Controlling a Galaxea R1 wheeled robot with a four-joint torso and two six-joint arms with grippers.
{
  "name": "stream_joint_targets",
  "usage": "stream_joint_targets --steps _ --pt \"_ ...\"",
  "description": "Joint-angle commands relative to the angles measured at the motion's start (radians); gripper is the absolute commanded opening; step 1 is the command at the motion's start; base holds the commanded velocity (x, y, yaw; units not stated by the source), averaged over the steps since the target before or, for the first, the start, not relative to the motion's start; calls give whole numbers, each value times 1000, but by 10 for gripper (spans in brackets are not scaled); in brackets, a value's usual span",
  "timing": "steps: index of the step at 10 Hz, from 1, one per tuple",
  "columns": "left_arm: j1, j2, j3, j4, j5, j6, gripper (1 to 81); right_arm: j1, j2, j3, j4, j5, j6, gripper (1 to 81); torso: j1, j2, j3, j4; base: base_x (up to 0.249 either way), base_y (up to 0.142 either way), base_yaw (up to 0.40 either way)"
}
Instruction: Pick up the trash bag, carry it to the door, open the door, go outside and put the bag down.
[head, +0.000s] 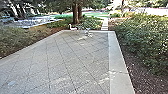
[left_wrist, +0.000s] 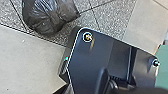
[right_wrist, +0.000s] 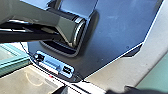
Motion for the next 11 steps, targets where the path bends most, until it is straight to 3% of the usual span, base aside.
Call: stream_joint_targets --steps 1,2,3,4,5,6,9,10,11 --pt "160 92 -36 148 -48 75 811 14 0 5 10 -77 1 811 0 0 34 -90 0 0 0" --pt "216 112 -36 185 -81 76 811 13 0 5 10 -75 1 811 0 0 41 -111 0 0 0" --pt "254 123 -36 202 -102 76 811 13 2 5 10 -75 1 811 0 0 52 -141 0 0 0" --pt "280 137 -35 214 -115 76 811 14 3 5 10 -73 1 811 0 0 24 -82 0 0 0" --pt "303 147 -36 217 -116 76 811 13 3 7 10 -73 1 811 -1 0 28 -108 0 0 0" --pt "328 158 -38 220 -138 76 811 13 3 7 10 -72 1 811 -1 0 129 -122 0 0 0" --pt "365 189 -47 219 -185 75 811 14 5 19 12 -69 1 811 -1 0 170 -128 0 0 0" --pt "365 204 -76 211 -215 75 811 16 5 22 10 -67 1 811 -1 -1 120 -128 0 0 0" --pt "365 224 -120 210 -262 72 811 16 9 27 7 -63 1 811 -2 -2 139 -128 0 0 0"
